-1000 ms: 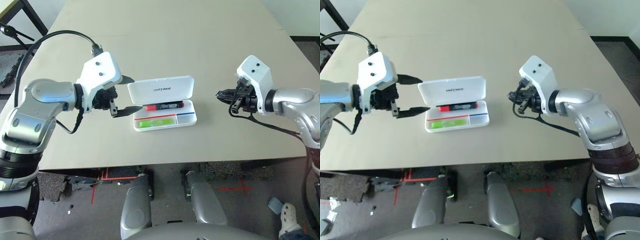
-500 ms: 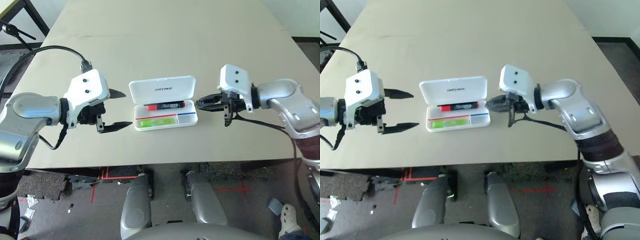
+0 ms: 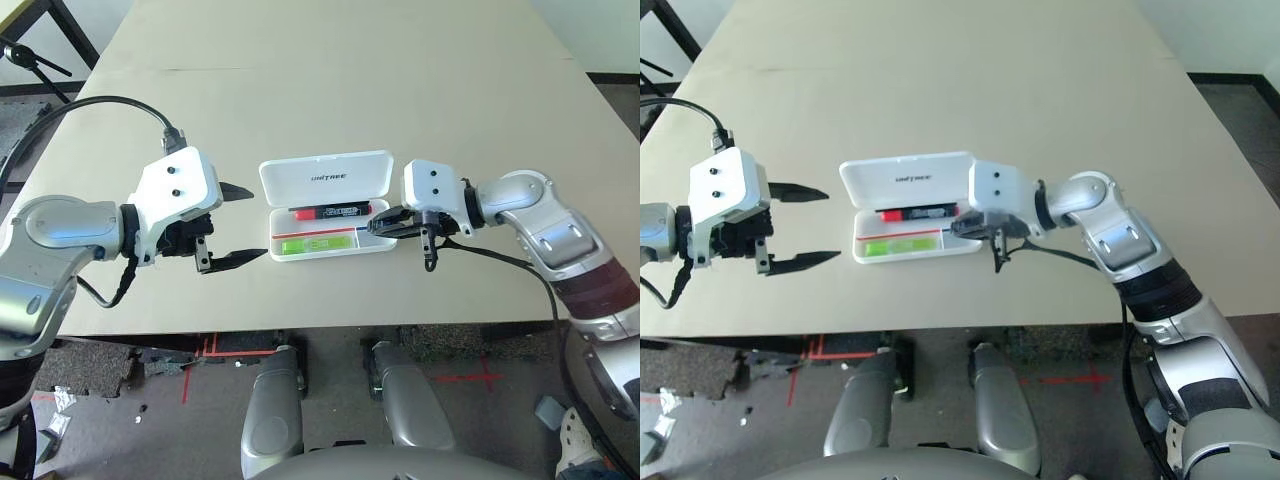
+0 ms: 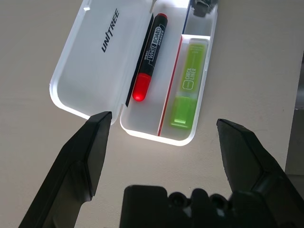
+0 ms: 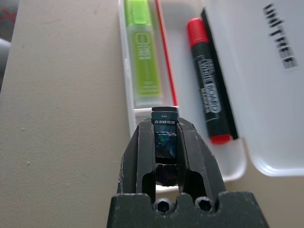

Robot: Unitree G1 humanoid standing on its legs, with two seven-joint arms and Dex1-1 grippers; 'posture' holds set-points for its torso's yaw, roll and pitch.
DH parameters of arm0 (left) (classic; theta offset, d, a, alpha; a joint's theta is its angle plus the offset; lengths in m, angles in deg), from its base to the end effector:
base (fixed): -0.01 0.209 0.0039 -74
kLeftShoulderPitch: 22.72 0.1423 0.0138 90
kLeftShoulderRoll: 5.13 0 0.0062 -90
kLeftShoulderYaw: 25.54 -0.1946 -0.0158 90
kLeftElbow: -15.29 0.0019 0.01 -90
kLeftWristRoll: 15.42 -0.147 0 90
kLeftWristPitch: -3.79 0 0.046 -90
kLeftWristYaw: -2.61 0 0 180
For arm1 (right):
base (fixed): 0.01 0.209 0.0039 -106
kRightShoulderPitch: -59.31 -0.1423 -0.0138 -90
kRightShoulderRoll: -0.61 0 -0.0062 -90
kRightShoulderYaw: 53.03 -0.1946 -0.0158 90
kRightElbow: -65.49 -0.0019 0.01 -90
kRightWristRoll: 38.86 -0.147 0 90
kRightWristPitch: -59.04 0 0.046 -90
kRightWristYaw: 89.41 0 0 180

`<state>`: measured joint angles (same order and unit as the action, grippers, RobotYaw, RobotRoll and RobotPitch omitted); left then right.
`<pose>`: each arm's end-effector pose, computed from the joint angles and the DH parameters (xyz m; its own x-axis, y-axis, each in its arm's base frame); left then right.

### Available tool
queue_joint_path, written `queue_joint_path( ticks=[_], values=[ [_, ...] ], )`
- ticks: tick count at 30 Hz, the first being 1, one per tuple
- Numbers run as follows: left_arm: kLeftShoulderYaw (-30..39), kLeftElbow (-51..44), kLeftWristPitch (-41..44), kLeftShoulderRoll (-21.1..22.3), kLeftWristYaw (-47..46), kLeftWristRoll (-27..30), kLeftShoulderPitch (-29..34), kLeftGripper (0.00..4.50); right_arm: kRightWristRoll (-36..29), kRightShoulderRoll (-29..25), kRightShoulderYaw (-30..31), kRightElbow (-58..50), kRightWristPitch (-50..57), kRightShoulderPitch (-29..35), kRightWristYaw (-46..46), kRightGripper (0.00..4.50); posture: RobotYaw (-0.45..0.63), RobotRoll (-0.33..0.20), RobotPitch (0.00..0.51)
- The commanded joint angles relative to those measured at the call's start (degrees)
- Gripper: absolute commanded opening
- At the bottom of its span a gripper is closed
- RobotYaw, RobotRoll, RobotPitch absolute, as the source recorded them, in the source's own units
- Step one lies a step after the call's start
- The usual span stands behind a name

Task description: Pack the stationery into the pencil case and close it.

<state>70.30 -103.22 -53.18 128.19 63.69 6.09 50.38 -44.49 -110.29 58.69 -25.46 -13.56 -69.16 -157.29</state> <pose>0.2189 0.2497 0.2405 0.5125 -0.7074 -0.4868 0.8370 0.2850 0.4671 0.3038 -0.1664 0.1861 0.2218 0.8107 -0.5418 -0.9219 -0.0067 -0.3874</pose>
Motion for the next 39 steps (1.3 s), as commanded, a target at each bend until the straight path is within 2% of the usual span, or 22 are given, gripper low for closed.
queue_joint_path(
  ticks=[1,4,7,9,10,15,16,26,33,36,39],
  values=[
    [0.18,-0.82,0.29,0.72,-0.35,0.28,0.87,4.5,1.21,0.69,1.08,0.62,-1.22,1.11,-0.4,0.33,0.07,0.0,0.224],
    [0.03,-0.85,0.17,0.76,-0.56,0.17,1.01,4.5,2.63,1.02,1.4,1.13,-2.49,1.38,-0.2,0.33,0.06,0.0,0.224],
    [0.0,-0.79,0.15,0.76,-0.65,0.16,1.02,4.5,3.31,1.48,0.64,1.54,-3.34,1.43,0.46,1.29,0.06,0.0,0.224],
    [0.03,-0.61,0.08,0.79,-0.68,0.11,1.05,4.5,3.09,1.75,-0.26,1.89,-3.25,1.23,0.76,2.09,0.06,0.0,0.224],
    [0.1,-0.52,0.12,0.81,-0.77,0.03,1.14,4.5,2.56,1.71,-0.9,1.91,-2.7,1.1,0.61,2.31,0.06,0.0,0.224],
    [0.64,1.59,-0.45,1.66,-0.9,-1.09,1.69,4.5,-3.13,-0.38,-6.43,2.29,4.6,-0.18,-1.57,4.29,0.06,0.0,0.226],
    [0.66,2.17,-0.78,1.86,-0.78,-1.3,1.79,4.5,-4.17,-1.29,-7.55,2.54,6.01,-0.49,-2.34,4.49,0.05,0.0,0.227],
    [0.08,7.39,-3.65,2.55,-0.35,-2.72,1.62,4.5,-16.62,-14.16,-17.41,4.47,16.83,3.44,-14.2,4.49,0.03,0.0,0.225],
    [-1.0,11.23,-4.58,2.11,-0.15,-3.34,0.68,4.5,-21.05,-17.17,-22.7,4.48,18.45,7.02,-14.89,4.49,0.01,0.0,0.221],
    [-2.47,14.0,-4.3,1.2,-0.62,-4.1,0.18,3.86,-21.4,-16.22,-22.87,3.7,18.28,8.08,-13.45,4.5,0.0,0.0,0.22],
    [-4.47,17.4,-5.98,1.39,-1.22,-7.21,-0.49,2.71,-22.13,-15.52,-22.8,2.53,18.91,8.69,-12.56,4.5,0.0,0.0,0.221]
  ],
)
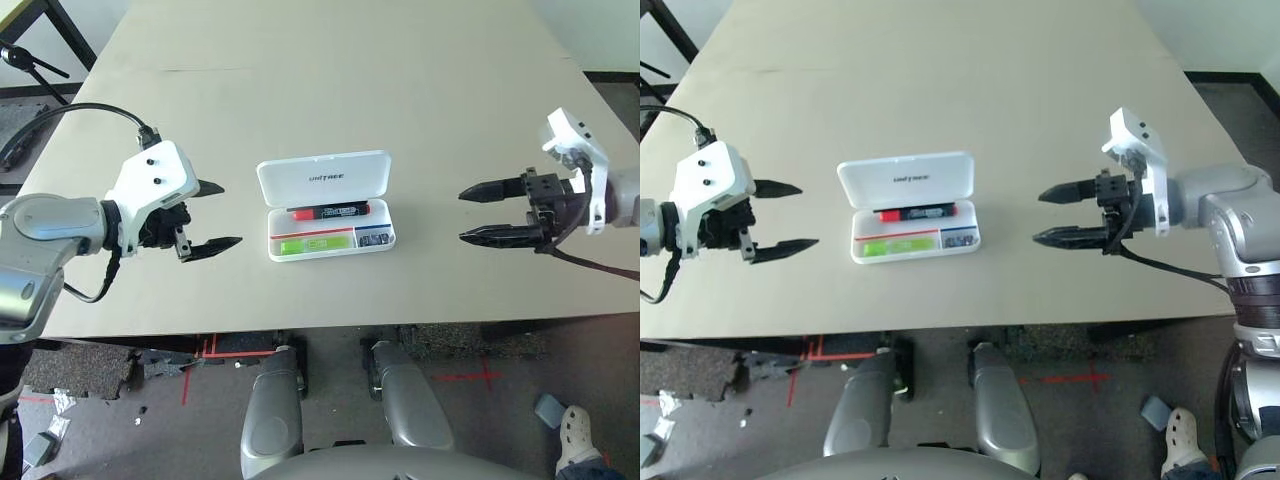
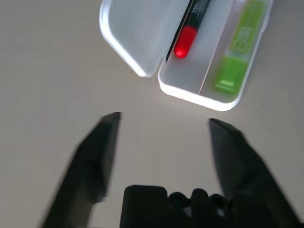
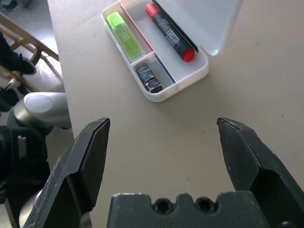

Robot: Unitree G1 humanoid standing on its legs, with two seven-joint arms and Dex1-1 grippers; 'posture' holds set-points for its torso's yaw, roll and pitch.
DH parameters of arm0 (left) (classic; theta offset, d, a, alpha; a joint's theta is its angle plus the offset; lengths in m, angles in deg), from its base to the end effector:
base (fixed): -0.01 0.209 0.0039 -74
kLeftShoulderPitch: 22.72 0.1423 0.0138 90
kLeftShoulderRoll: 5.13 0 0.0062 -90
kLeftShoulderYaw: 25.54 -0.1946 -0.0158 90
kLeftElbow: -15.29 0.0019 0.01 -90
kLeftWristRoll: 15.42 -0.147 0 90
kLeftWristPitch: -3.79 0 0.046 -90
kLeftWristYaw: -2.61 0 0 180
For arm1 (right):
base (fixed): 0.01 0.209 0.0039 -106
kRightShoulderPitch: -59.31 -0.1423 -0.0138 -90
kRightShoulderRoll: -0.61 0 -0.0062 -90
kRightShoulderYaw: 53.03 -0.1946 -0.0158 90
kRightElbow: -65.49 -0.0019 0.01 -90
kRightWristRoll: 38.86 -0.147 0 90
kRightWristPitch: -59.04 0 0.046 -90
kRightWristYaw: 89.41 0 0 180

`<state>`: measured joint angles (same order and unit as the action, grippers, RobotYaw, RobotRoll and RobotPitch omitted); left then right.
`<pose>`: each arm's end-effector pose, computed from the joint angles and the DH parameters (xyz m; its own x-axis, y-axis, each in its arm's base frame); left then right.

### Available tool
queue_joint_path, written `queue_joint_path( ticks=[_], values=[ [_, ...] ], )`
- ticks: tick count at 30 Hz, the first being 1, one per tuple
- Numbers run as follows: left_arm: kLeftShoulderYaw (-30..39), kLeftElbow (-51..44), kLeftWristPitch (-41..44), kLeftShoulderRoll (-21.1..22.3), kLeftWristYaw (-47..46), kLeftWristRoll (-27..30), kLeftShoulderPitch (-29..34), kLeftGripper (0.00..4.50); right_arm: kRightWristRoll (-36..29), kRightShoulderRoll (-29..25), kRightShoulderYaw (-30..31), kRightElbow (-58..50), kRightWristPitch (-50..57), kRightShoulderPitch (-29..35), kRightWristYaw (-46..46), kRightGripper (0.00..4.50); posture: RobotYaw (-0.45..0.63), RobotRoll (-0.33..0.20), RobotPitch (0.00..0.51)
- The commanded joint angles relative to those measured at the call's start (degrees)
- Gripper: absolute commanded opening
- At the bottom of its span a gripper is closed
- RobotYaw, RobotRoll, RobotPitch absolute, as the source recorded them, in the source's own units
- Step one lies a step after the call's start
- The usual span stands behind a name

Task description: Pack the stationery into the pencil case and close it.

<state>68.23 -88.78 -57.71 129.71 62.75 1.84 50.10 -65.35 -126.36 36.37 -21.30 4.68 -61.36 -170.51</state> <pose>0.2382 0.2860 0.2247 0.6065 -0.5874 -0.5358 0.7948 0.4290 0.4293 0.2793 -0.2944 0.2145 0.2730 0.8695 -0.4116 -0.9523 0.3048 0.0124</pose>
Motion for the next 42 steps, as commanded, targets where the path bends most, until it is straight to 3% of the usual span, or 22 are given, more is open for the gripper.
queue_joint_path(
  ticks=[1,4,7,13,20,29,42],
  values=[
    [-2.97,4.27,-2.21,-0.23,-0.62,-4.01,-0.54,2.37,-1.39,0.63,-0.46,-1.85,0.72,1.03,0.91,4.5,0.0,0.0,0.222],
    [-4.4,7.89,-4.16,-1.11,-1.93,-6.72,-1.83,1.12,-1.7,0.73,-0.36,-2.32,0.85,1.38,1.43,4.5,0.0,0.0,0.222],
    [-5.06,12.37,-7.97,-5.09,-3.67,-7.91,-3.37,0.04,-1.52,1.08,0.22,-2.82,0.59,1.91,2.11,4.5,0.0,0.0,0.225],
    [-5.79,23.54,-16.42,-14.83,-9.35,-11.03,-9.45,0.04,-1.26,2.32,1.47,-3.52,0.72,2.16,2.86,4.5,0.01,0.0,0.232],
    [-5.98,30.31,-19.77,-20.43,-9.58,-11.23,-14.12,0.04,-1.18,2.64,2.6,-3.92,0.69,1.88,3.17,4.5,0.0,0.0,0.241],
    [-5.15,24.33,-18.24,-22.85,-4.55,-6.37,-13.68,0.04,-1.39,1.93,2.08,-5.09,0.99,3.38,3.74,4.5,-0.02,0.0,0.237],
    [-7.82,9.45,-10.29,-22.49,0.02,-0.94,-9.08,0.04,-0.95,1.64,2.4,-4.87,0.72,3.1,4.28,4.5,-0.02,0.0,0.232]
  ],
)
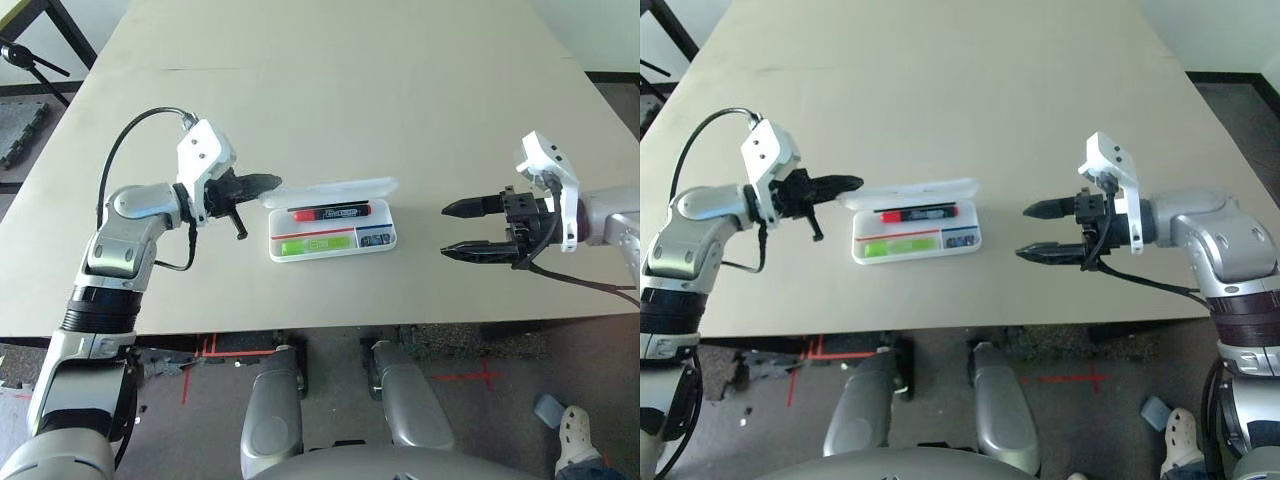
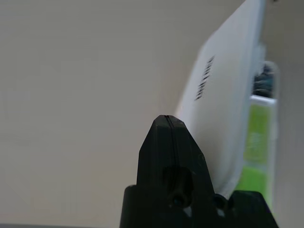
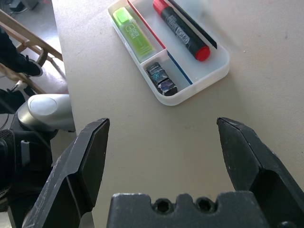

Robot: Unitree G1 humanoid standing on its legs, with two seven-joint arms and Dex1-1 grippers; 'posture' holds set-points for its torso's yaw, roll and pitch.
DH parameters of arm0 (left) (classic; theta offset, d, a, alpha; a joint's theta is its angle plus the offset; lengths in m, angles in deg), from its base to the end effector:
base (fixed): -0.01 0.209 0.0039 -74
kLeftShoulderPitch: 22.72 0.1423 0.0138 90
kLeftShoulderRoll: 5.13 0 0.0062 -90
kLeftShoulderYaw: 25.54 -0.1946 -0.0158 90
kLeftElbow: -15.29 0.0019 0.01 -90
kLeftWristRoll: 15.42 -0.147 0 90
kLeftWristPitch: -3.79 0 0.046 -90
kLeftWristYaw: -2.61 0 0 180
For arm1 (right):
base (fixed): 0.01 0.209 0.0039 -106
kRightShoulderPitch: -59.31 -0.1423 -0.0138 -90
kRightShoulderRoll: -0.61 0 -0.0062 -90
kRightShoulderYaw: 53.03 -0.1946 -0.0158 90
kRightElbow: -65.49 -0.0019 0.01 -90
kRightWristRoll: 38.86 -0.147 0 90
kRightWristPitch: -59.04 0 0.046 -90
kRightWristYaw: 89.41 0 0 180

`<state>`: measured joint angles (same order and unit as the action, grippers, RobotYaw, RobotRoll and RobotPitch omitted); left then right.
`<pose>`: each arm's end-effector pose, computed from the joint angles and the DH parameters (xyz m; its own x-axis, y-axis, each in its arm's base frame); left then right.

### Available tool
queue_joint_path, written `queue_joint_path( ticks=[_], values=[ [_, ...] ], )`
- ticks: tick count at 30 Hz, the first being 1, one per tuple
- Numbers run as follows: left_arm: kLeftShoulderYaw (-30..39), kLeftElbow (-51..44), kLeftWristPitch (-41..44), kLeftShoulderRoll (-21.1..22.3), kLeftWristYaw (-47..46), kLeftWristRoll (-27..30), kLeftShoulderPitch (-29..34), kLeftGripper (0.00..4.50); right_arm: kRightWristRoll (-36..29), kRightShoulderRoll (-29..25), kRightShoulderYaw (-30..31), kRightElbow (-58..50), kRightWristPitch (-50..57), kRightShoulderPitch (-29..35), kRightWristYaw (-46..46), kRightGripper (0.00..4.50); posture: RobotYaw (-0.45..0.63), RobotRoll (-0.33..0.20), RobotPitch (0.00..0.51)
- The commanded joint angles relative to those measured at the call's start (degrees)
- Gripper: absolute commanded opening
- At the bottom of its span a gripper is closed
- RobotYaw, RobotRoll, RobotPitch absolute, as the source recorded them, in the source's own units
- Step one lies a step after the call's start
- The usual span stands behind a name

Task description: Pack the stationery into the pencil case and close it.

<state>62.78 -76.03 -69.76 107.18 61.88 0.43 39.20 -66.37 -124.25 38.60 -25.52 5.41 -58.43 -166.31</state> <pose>0.2862 0.2375 0.1848 0.5184 -0.8247 -0.2262 0.8284 0.4186 0.3722 0.2763 -0.2769 0.1968 0.2529 0.8738 -0.4153 -0.9556 0.2928 0.0342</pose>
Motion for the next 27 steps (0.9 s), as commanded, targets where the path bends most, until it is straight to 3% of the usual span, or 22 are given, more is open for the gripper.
queue_joint_path(
  ticks=[1,16,21,24,27],
  values=[
    [-3.01,-3.87,1.99,-0.01,0.9,0.09,2.28,0.04,0.13,-0.45,0.25,-0.56,-0.05,0.06,0.06,4.5,-0.02,0.0,0.232],
    [-13.33,1.95,-4.44,0.99,0.71,-11.71,4.9,0.04,0.91,-0.19,0.64,-0.37,-0.4,0.34,0.29,4.5,-0.02,0.0,0.234],
    [-7.8,2.32,-5.21,-2.94,-1.92,-6.17,4.1,0.04,1.41,1.39,-0.49,1.21,-2.35,-0.18,2.68,4.5,-0.03,0.0,0.23],
    [-2.93,1.82,-4.03,-4.95,-4.11,-2.15,3.53,0.59,-0.82,5.54,-3.75,2.75,-4.24,-1.43,6.26,4.5,-0.03,0.0,0.23],
    [2.68,1.97,-2.61,-6.12,-7.52,1.24,2.93,1.65,-3.22,10.58,-7.65,3.38,-4.52,-3.13,11.23,4.5,-0.03,0.0,0.23]
  ],
)
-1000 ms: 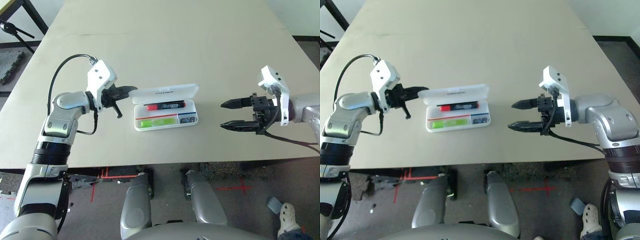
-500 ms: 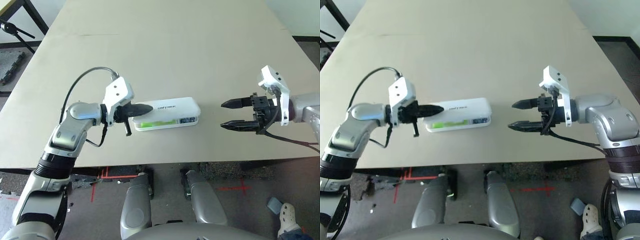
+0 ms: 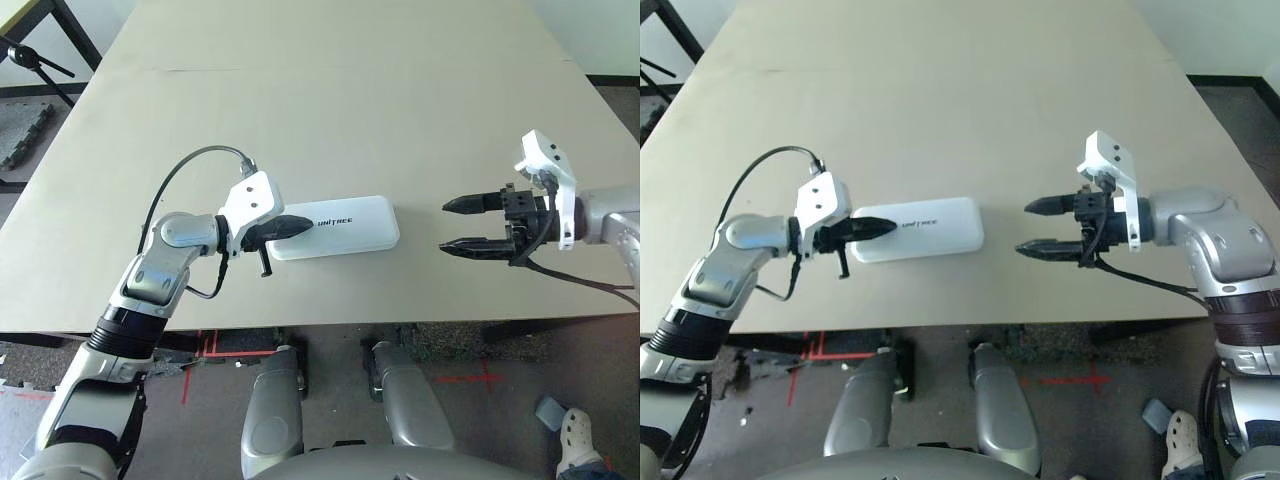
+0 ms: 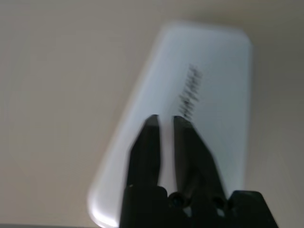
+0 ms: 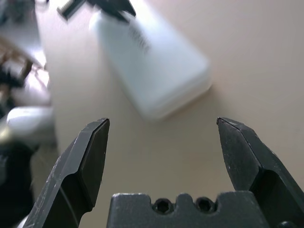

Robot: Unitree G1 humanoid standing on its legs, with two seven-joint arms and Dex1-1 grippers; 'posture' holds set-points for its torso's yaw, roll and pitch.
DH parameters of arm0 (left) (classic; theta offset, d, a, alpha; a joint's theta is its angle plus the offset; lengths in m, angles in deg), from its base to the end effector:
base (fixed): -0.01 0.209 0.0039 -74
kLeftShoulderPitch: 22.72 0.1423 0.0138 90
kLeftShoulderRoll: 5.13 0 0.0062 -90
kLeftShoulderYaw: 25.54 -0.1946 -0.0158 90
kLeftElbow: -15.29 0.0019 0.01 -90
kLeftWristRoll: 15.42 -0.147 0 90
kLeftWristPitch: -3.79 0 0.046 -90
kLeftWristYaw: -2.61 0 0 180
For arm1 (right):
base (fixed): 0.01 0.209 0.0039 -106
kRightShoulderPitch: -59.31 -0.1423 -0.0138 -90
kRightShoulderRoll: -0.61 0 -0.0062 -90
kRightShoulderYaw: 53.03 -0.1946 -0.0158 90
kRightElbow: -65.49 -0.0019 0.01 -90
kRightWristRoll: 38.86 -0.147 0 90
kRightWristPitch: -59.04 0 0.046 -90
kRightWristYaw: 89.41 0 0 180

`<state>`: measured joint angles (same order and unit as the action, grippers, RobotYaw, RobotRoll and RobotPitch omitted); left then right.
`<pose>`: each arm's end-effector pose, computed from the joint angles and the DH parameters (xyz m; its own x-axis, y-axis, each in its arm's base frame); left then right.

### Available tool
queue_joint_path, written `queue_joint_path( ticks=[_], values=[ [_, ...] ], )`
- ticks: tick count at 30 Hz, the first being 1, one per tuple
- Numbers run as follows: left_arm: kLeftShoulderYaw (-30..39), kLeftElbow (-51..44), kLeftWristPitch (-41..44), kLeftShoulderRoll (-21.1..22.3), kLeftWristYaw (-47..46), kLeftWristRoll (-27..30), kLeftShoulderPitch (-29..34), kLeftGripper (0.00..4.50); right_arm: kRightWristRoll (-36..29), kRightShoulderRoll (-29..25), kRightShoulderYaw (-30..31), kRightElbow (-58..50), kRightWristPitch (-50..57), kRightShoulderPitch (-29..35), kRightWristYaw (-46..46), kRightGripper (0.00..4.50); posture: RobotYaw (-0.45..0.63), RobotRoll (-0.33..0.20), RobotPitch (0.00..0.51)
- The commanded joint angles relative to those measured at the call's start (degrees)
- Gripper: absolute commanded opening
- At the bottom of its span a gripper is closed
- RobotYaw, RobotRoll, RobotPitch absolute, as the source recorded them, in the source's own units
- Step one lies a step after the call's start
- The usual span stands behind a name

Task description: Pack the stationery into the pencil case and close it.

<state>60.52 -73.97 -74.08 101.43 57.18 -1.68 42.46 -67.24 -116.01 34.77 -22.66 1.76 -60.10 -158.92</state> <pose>0.2857 0.2203 0.1513 0.5380 -0.8229 -0.1826 0.8210 0.4625 0.3348 0.2867 -0.2659 0.1885 0.3747 0.8975 -0.2327 -0.9246 0.3801 -0.0229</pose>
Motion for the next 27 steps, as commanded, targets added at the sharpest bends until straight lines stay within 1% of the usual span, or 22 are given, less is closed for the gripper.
queue_joint_path(
  ticks=[1,4,7,8,10,13,17,23,27],
  values=[
    [7.01,-0.06,2.37,-0.31,-3.67,4.65,-0.54,2.03,-2.67,3.69,-4.88,0.91,-1.57,-1.88,5.18,4.5,-0.03,0.0,0.23],
    [12.85,1.15,2.48,0.03,-6.73,7.03,-0.86,3.19,-1.66,7.26,-7.91,3.78,-4.34,-3.16,11.6,4.5,-0.03,0.0,0.231],
    [17.79,3.72,1.81,-0.69,-11.65,7.82,-1.83,4.37,0.37,10.13,-10.44,8.06,-8.34,-4.44,18.52,4.5,-0.03,0.0,0.233],
    [19.27,4.79,1.29,-1.15,-13.49,8.01,-2.26,4.48,1.16,10.95,-11.21,9.67,-9.6,-4.85,21.18,4.5,-0.03,0.0,0.233],
    [21.83,7.16,0.67,-2.05,-17.39,8.13,-3.19,4.48,3.18,12.41,-12.41,13.13,-13.27,-5.56,26.12,4.5,-0.03,0.0,0.233],
    [24.76,11.94,-2.41,-3.04,-23.37,6.53,-4.14,4.48,6.62,14.41,-14.57,19.09,-19.85,-6.07,34.63,4.5,-0.03,0.0,0.233],
    [27.47,19.18,-8.38,-3.71,-31.1,4.08,-4.53,4.48,10.63,16.09,-18.63,29.06,-31.29,-6.02,46.84,4.5,-0.03,0.0,0.229],
    [29.03,24.51,-13.46,-4.64,-36.64,3.46,-3.72,4.48,13.39,16.2,-21.51,37.49,-43.63,-4.14,55.75,4.5,-0.04,0.0,0.22],
    [28.81,26.36,-15.58,-5.0,-37.89,3.38,-2.94,4.48,12.96,16.1,-22.36,40.01,-47.35,-2.35,56.68,4.5,-0.05,0.0,0.216]
  ],
)
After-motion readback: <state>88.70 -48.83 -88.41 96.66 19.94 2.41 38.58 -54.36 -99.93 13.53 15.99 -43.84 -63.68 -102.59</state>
